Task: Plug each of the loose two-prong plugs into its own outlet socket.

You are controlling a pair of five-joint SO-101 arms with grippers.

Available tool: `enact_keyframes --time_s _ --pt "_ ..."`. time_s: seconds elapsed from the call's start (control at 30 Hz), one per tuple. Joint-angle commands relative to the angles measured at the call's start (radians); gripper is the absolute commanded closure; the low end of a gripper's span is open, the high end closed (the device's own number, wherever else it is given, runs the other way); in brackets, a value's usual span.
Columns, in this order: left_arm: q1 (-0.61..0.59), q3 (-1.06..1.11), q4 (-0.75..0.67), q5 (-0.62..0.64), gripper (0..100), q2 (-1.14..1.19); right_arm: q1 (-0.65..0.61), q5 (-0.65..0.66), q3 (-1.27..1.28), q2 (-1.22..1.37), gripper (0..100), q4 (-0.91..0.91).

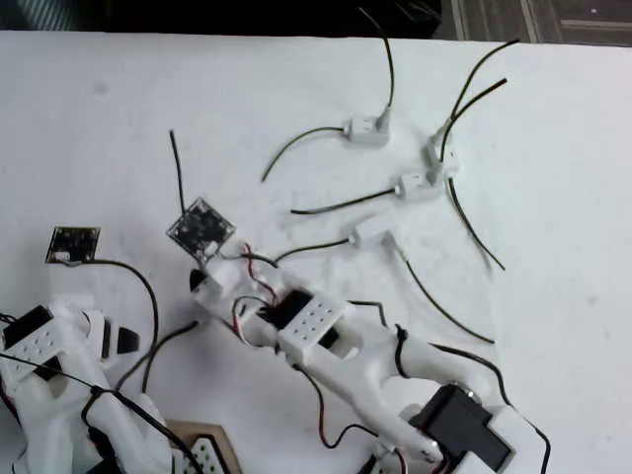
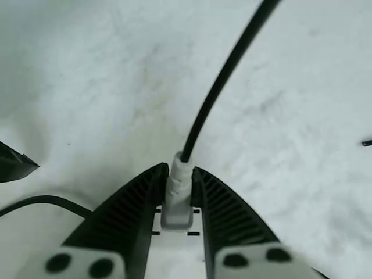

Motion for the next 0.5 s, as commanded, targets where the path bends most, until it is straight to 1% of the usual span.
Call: enact_keyframes --time_s 0.0,0.1,0.27,0.47 --pt "0.001 -0.012 -0.012 0.020 72 -0.022 0.007 0.006 -0.005 -0.058 98.1 -0.012" --pt "0.036 -0.049 -0.012 0.077 72 -0.022 0.007 0.002 -0.005 -0.119 98.1 0.044" --pt "0.136 -0.130 -0.012 0.184 72 -0.022 0.005 0.002 0.023 -0.318 98.1 0.183" --pt "0.269 -0.273 -0.012 0.354 72 -0.022 0.002 0.002 0.138 -0.526 98.1 0.206"
